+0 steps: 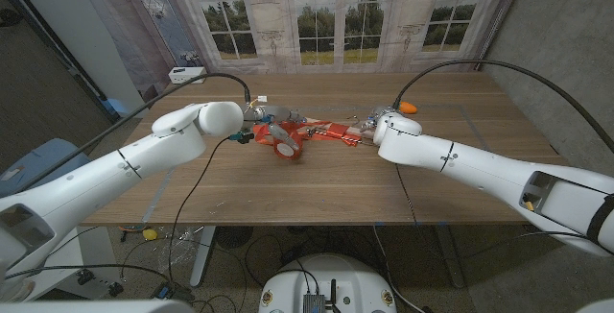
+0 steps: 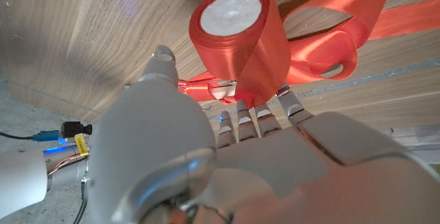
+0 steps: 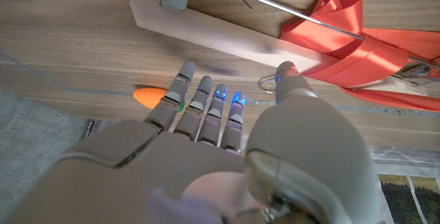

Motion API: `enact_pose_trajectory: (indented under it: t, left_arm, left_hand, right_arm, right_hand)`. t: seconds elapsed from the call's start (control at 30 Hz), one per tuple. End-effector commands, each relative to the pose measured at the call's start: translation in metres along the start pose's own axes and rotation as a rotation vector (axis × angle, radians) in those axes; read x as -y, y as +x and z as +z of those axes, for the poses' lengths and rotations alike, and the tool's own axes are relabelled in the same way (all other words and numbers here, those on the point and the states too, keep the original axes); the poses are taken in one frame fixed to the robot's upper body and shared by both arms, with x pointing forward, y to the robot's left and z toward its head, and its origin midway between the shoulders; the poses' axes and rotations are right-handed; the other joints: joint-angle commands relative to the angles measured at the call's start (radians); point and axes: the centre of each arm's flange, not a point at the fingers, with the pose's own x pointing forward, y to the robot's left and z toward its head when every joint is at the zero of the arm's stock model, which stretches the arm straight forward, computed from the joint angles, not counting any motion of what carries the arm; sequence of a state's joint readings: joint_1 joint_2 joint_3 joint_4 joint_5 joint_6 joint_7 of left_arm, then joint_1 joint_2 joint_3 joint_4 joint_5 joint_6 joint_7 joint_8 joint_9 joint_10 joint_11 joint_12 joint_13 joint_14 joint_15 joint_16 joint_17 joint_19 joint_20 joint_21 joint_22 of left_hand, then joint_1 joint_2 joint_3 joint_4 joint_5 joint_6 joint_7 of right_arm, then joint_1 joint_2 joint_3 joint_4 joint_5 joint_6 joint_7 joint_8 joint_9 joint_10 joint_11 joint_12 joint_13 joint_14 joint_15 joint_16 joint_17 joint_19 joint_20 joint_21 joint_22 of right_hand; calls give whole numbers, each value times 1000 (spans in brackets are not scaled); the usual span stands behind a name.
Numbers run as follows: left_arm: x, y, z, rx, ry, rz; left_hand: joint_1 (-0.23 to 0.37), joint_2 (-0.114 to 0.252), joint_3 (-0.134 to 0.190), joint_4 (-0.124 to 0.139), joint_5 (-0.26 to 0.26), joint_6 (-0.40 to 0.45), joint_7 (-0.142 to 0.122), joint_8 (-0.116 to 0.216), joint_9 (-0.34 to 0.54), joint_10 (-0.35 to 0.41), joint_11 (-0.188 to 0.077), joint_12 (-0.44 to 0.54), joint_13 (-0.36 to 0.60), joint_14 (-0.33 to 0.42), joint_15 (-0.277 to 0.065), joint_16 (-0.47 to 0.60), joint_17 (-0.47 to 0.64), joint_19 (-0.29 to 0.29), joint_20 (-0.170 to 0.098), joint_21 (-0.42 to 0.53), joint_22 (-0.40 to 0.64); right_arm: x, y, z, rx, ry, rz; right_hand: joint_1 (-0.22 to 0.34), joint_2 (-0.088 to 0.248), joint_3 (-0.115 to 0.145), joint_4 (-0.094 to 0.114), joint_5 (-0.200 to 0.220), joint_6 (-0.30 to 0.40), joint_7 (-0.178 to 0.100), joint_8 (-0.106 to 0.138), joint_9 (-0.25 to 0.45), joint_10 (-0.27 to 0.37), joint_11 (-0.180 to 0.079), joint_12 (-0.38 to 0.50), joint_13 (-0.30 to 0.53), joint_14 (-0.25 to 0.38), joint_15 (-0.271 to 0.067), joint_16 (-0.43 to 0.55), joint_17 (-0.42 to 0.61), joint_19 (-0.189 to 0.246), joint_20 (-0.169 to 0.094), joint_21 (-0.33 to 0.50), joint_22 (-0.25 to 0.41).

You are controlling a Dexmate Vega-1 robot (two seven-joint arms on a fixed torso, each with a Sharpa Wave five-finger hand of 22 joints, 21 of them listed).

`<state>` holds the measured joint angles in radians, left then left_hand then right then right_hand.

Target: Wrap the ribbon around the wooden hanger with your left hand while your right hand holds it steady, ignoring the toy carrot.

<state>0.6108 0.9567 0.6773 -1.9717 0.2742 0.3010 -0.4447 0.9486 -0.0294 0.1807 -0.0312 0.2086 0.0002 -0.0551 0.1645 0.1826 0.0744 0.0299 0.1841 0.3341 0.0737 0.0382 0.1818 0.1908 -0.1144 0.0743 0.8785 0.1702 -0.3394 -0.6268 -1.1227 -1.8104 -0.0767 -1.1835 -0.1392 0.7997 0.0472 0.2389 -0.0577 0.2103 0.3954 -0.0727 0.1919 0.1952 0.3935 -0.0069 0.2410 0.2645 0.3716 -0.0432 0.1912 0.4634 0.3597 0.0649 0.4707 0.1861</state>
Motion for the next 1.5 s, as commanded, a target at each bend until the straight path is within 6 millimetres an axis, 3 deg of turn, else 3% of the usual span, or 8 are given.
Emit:
enact_pose_trajectory:
  t: [0.03,0.2,0.3,0.37,0.73,1.03,1.23,1.5]
  left_arm:
    - [-10,-12,-7,60,-67,108]
    - [-15,-18,-12,110,-121,184]
    - [-17,-20,-14,144,-144,215]
    - [-17,-23,-15,160,-153,239]
    - [-21,-34,-40,252,-298,308]
    - [-27,-48,-65,348,-387,321]
    - [-28,-54,-82,406,-432,344]
    - [-28,-58,-107,527,-568,410]
  left_hand:
    - [-43,17,-18,19,4,-63,-2,5,0,-38,7,2,-16,-38,10,3,-1,-29,-1,-29,5]
    - [-90,43,-28,46,0,-89,-9,8,-1,-64,1,3,-26,-61,1,5,2,-42,-16,-45,6]
    - [-98,60,-29,43,-4,-92,-7,16,-2,-67,-6,11,-40,-66,-23,9,-6,8,-86,-44,5]
    - [-96,62,-29,38,-6,-92,-12,18,-3,-68,-13,13,-46,-61,-36,11,-9,29,-102,-43,4]
    - [-199,151,-32,101,-21,-74,-36,22,-3,-72,-9,17,-73,-70,-25,14,-2,20,-64,-72,6]
    - [-212,154,-33,102,-24,-76,-32,20,-4,-82,-17,16,-82,-57,-31,16,-7,45,-67,-72,6]
    - [-243,173,-35,119,-23,-60,-12,24,-5,-97,-34,12,-94,-59,-40,16,-6,52,-57,-79,6]
    - [-247,220,1,119,-17,-16,15,31,-8,-74,-38,21,-118,-53,-54,15,-10,71,-72,-89,5]
  right_arm:
    - [2,-4,-10,101,107,-133]
    - [1,-8,-11,152,147,-232]
    - [1,-11,-10,180,173,-284]
    - [1,-12,-11,214,213,-306]
    - [-2,-14,-16,382,489,-305]
    - [-10,-30,-5,555,723,-282]
    - [-12,-40,-2,618,837,-291]
    - [-5,-59,-4,712,974,-335]
  right_hand:
    - [-13,-9,-10,-1,10,-11,0,-2,4,-28,-1,-13,1,-37,-14,-11,-8,-21,4,-14,-2]
    - [-31,-4,-16,8,14,-15,2,-1,4,-37,2,-18,0,-56,-11,-10,-12,-28,4,-20,-3]
    - [-32,-10,-19,4,17,-12,0,2,4,-42,-1,-22,-2,-90,-11,-18,-21,-42,0,-29,-4]
    - [-34,-13,-21,4,18,-7,-2,4,4,-43,-2,-22,-2,-96,-11,-18,-23,-46,-1,-32,-4]
    - [-159,19,-56,69,11,-19,14,0,4,-111,32,-50,-14,-137,15,-1,-44,-73,9,-62,-6]
    - [-169,31,-52,69,9,-23,26,1,3,-102,47,-41,-19,-132,33,4,-58,-97,26,-79,-6]
    - [-213,38,-60,86,7,-9,34,6,1,-77,59,-31,-25,-94,48,21,-70,-48,9,-68,-4]
    - [-263,36,-76,106,9,-9,41,6,0,-84,67,-35,-31,-108,59,15,-81,-65,35,-83,-5]
